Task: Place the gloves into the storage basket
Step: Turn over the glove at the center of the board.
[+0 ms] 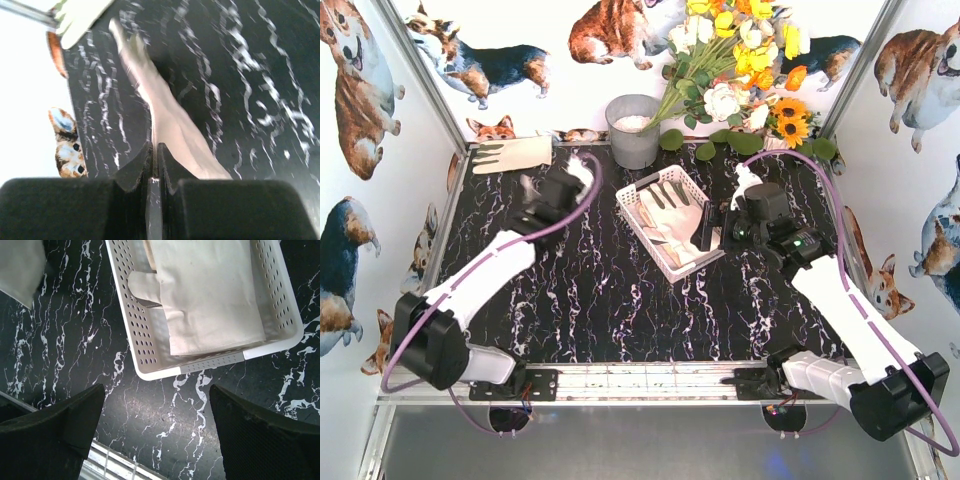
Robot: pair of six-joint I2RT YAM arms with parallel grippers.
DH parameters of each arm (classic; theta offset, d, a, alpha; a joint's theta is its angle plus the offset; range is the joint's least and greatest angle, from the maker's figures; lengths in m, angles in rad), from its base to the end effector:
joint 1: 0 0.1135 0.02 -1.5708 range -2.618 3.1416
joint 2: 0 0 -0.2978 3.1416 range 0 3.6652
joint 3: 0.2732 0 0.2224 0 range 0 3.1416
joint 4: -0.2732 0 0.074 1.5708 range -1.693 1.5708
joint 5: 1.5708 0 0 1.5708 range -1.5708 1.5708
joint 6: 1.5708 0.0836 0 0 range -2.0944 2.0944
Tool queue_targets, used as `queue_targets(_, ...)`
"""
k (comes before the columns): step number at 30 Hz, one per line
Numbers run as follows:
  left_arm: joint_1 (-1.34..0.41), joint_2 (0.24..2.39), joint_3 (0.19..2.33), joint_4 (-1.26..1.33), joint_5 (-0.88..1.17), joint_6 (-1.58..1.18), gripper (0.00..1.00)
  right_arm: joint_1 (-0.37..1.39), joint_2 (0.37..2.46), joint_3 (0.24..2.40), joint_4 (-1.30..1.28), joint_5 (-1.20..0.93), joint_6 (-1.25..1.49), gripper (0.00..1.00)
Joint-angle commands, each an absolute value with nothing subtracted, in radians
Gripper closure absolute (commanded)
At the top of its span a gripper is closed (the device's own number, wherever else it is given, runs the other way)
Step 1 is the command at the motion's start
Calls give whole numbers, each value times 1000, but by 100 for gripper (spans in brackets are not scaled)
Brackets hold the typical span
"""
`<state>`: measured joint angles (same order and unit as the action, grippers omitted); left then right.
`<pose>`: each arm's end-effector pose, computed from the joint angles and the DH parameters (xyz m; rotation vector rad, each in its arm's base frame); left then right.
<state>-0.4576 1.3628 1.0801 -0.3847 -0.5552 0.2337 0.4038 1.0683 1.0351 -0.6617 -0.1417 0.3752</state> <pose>0.2840 -0.0907 0.3130 0.4477 2.1181 0.4910 0.1912 0.0946 0.3270 -0.1103 2.3197 0.5651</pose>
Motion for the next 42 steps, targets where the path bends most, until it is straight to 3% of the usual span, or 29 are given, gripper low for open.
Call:
queue_targets(1, -548, 1392, 1034, -468, -508, 301, 100, 399, 1042, 1033, -598, -163, 388, 12)
queue_targets(19, -828, 1451, 1093, -699, -264, -23, 100, 399, 1066, 1042, -578, -247, 433, 11)
queue_targets(35, -1045, 1386, 831, -438, 9, -442, 100, 425, 1108, 1012, -554, -334, 520, 12)
queue_targets(36, -1046, 1374, 816, -402, 33, -463, 96, 433, 1108, 1010, -556, -330, 523, 12)
queue_targets(42, -1045, 1248, 787, -296, 26, -516, 42, 490, 1108, 999, -580, -307, 552, 13)
